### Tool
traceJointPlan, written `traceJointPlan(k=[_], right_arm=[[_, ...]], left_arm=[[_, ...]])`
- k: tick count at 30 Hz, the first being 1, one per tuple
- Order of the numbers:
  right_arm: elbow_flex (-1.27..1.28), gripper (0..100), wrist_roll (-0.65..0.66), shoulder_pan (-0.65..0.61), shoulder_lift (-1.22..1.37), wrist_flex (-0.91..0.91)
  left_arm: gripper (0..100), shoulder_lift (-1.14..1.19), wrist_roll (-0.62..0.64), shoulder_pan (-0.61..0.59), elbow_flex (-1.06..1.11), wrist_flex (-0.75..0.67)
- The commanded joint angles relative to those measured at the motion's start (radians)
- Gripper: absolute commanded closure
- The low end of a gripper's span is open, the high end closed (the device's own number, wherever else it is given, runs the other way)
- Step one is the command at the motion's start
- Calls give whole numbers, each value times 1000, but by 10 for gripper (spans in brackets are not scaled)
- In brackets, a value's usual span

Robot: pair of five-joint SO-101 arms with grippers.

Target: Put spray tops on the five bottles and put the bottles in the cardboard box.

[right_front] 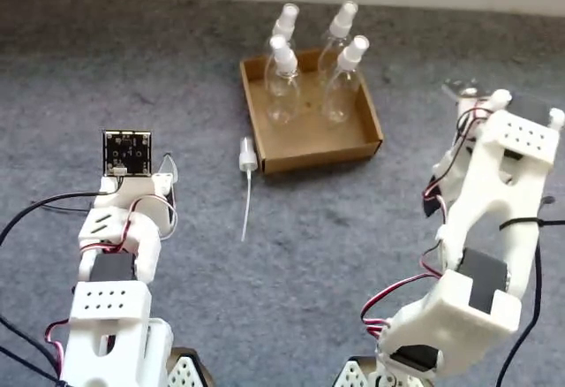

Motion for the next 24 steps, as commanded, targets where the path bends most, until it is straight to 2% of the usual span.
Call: traceJointPlan(k=[1,9,11,16,19,24], right_arm=[[21,995,-14,-19,-59,-50],[77,995,-17,-21,-61,-58],[76,995,-57,-47,-61,-64],[108,995,-66,-186,-53,-156],[205,995,-146,-265,-61,-285],[308,995,-175,-377,-61,-335]], left_arm=[[871,-7,9,16,-8,-20],[871,-7,9,18,-10,-20],[871,-8,12,13,-10,-20],[871,-4,9,-5,-7,-20],[871,-7,9,-19,18,-20],[871,-7,9,-48,67,-21]])
